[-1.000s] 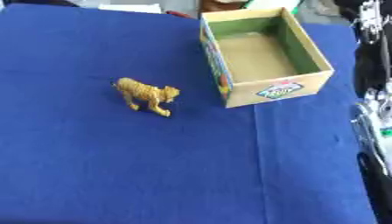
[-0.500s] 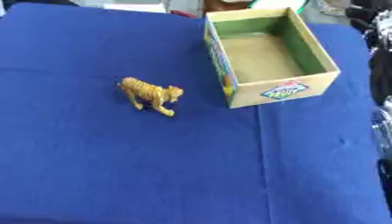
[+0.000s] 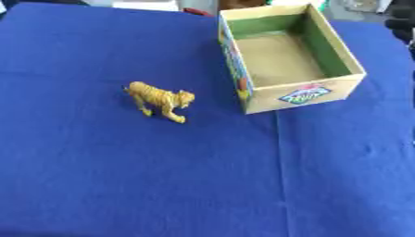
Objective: Pick up objects on the table and place them in the box.
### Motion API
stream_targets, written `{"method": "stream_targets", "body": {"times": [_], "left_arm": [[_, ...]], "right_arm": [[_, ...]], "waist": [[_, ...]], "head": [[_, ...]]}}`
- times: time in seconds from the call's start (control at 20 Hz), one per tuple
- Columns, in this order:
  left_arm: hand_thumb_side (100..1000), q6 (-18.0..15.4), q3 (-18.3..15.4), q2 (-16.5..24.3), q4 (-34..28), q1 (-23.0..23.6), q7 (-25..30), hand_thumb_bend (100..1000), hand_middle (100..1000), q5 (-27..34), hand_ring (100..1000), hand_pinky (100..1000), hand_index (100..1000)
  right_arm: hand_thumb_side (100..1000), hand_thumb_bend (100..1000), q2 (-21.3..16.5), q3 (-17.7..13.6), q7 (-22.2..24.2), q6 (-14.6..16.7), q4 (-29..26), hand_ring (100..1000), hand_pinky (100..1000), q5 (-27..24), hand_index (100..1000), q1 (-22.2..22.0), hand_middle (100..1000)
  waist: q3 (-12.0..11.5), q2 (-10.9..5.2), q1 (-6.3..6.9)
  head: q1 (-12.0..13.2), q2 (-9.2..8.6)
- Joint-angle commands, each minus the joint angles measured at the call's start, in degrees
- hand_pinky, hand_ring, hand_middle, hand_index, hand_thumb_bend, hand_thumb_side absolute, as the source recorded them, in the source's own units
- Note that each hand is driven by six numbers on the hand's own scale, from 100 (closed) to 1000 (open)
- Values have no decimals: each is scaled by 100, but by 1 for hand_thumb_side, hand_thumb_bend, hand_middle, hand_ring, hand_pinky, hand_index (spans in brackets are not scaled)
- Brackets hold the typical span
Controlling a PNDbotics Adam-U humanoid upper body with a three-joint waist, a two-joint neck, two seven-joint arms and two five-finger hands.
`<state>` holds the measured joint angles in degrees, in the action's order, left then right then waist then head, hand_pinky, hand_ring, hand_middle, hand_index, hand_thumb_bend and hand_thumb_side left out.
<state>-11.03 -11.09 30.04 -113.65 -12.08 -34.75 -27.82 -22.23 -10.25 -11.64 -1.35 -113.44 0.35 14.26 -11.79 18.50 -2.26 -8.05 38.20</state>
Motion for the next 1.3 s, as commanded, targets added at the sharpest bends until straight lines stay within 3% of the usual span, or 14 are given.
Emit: {"method": "stream_targets", "body": {"times": [0.05, 0.25, 0.4, 0.6, 0.75, 0.9, 1.3], "left_arm": [[657, 192, -25, 543, -95, -24, 149, 100, 601, -277, 551, 500, 793], [687, 525, 99, 1120, -95, -12, 497, 100, 613, -635, 561, 503, 808], [772, 790, 306, 1543, -90, -24, 763, 136, 650, -883, 586, 517, 843], [840, 1057, 813, 2121, 86, -282, 1123, 172, 711, -1216, 636, 538, 895], [896, 995, 1213, 2526, 385, -580, 1372, 203, 747, -1463, 678, 560, 922], [948, 812, 1591, 2838, 702, -902, 1606, 316, 784, -1689, 735, 596, 933], [913, 204, 2550, 2868, 1766, -1763, 2270, 588, 803, -2190, 782, 638, 915]], "right_arm": [[714, 100, -214, -62, -104, 4, -115, 780, 893, -21, 858, -20, 724], [710, 100, -263, -80, -171, 2, -115, 778, 893, 0, 856, -84, 722], [712, 100, -290, -84, -201, 3, -115, 777, 893, 12, 854, -114, 720], [701, 100, -275, -103, -234, -1, -115, 776, 894, 29, 855, -159, 719], [703, 100, -236, -94, -240, -1, -115, 777, 894, 21, 855, -148, 719], [703, 100, -226, -71, -225, 7, -115, 777, 893, 9, 855, -117, 720], [708, 100, -224, -11, -215, 29, -115, 777, 893, 23, 853, -66, 720]], "waist": [[-18, -67, 52], [-30, -44, 96], [-25, -39, 113], [-16, -46, 143], [22, -51, 142], [59, -65, 126], [115, -103, 141]], "head": [[-55, -20], [-117, 32], [-163, 54], [-172, 119], [-135, 128], [-91, 107], [40, 22]]}}
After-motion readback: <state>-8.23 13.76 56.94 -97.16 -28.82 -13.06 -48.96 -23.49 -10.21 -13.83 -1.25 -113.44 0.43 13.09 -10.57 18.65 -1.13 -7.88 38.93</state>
